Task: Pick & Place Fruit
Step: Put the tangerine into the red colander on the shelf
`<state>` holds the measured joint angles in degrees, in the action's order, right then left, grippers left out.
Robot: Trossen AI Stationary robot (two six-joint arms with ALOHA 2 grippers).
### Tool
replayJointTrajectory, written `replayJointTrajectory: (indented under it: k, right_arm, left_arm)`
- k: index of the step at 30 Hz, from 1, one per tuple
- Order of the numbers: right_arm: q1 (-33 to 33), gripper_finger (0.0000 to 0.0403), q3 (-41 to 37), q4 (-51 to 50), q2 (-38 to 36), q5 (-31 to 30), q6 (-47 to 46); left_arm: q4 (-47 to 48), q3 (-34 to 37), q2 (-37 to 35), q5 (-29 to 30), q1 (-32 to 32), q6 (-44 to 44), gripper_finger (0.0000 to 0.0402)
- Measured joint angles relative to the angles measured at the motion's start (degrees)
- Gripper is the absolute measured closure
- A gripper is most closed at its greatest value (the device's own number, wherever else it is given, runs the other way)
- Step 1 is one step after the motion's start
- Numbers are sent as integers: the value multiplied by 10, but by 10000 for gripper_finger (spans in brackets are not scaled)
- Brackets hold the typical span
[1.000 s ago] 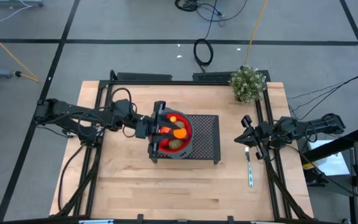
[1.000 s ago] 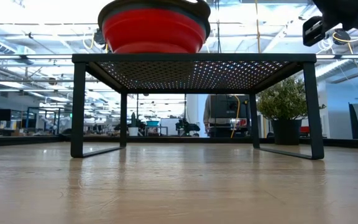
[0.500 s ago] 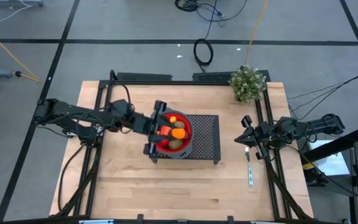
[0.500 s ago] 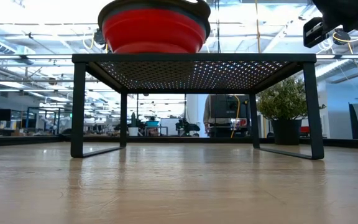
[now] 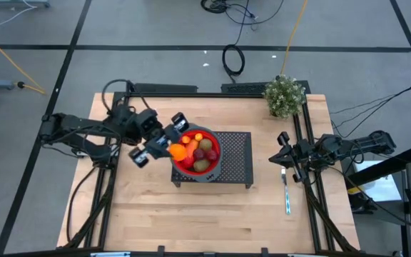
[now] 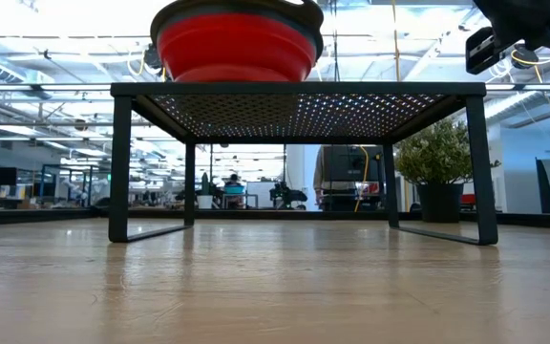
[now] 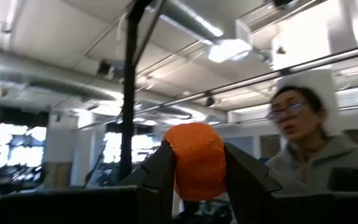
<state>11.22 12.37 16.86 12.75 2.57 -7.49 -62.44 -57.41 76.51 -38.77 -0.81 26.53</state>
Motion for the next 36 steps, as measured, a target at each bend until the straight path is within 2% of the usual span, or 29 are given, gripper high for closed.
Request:
replayJointTrajectory:
  k: [8, 19, 22, 26, 30, 36]
  right_arm:
    - [0, 403, 0, -9, 0, 2, 0]
    - [0, 403, 0, -24, 0, 2, 7]
    - [0, 403, 0, -32, 0, 2, 14]
    - [0, 403, 0, -47, 0, 0, 32]
    - [0, 403, 0, -53, 0, -18, 39]
    - [0, 403, 0, -52, 0, -27, 41]
  left_arm:
    - [-120, 0, 0, -84, -1, 78, 291]
    - [-126, 0, 0, -82, -1, 88, 291]
    - [-117, 0, 0, -63, -1, 103, 291]
    - [-38, 0, 0, -20, -5, 118, 291]
    - [111, 0, 0, 29, -17, 120, 291]
    - [330, 0, 0, 39, -43, 120, 291]
